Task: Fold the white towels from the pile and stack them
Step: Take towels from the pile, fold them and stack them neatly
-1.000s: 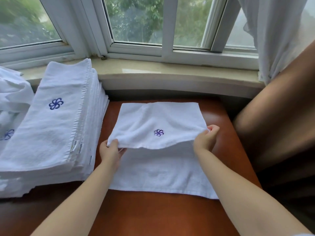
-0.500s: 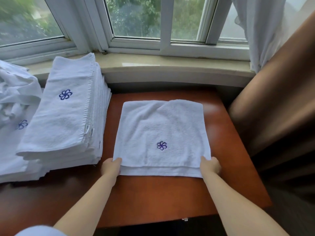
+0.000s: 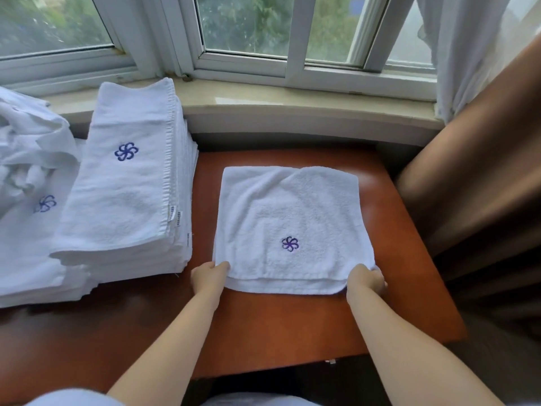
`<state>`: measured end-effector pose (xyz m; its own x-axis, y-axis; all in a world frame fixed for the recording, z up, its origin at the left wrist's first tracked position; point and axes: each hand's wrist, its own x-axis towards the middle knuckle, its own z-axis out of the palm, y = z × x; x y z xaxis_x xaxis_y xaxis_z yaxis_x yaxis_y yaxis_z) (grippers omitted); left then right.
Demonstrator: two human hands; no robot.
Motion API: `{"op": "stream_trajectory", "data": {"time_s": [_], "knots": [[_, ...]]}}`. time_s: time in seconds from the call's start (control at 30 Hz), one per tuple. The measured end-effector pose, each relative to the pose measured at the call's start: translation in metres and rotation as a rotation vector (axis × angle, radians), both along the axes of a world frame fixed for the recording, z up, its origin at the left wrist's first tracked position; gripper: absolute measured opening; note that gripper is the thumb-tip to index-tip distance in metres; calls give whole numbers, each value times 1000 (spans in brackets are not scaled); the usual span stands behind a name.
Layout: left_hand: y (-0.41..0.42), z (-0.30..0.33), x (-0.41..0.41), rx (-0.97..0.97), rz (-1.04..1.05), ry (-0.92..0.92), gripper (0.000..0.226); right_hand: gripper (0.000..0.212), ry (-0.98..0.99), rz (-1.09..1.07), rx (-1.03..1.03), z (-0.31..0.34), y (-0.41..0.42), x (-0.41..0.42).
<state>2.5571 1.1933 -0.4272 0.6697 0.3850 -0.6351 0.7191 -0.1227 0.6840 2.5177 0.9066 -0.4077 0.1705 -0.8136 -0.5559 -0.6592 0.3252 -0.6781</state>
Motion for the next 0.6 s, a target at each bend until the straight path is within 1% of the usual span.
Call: {"op": "stream_trajectory", "data": {"time_s": [0.03, 0.07, 0.1, 0.13, 0.23, 0.3, 0.37, 0.43, 0.53, 0.6], "knots": [[1, 2, 0, 47, -26, 24, 16, 43, -51, -51, -23, 2, 2, 2], [1, 5, 0, 86, -31, 76, 31, 46, -71, -91, -31, 3, 3, 2], [2, 7, 1, 89, -6, 126, 42, 48, -77, -93, -49, 4, 3, 2], [2, 10, 1, 65, 30, 164, 46, 49, -61, -84, -65, 9, 4, 0], [3, 17, 4, -71, 134, 214, 38, 44, 31, -92, -139, 10, 1, -10], [3, 23, 2, -103, 144, 266, 40, 43, 67, -82, -155, 11, 0, -14], [3, 28, 0, -142, 134, 302, 40, 46, 42, -73, -83, 8, -2, -15], [0, 33, -3, -195, 108, 328, 33, 46, 5, -63, 1, 6, -5, -17], [-1, 37, -4, -236, 120, 296, 38, 44, -5, -33, 29, 6, -15, -23], [-1, 41, -4, -278, 136, 265, 34, 44, -8, 8, 67, 1, -26, -22]]}}
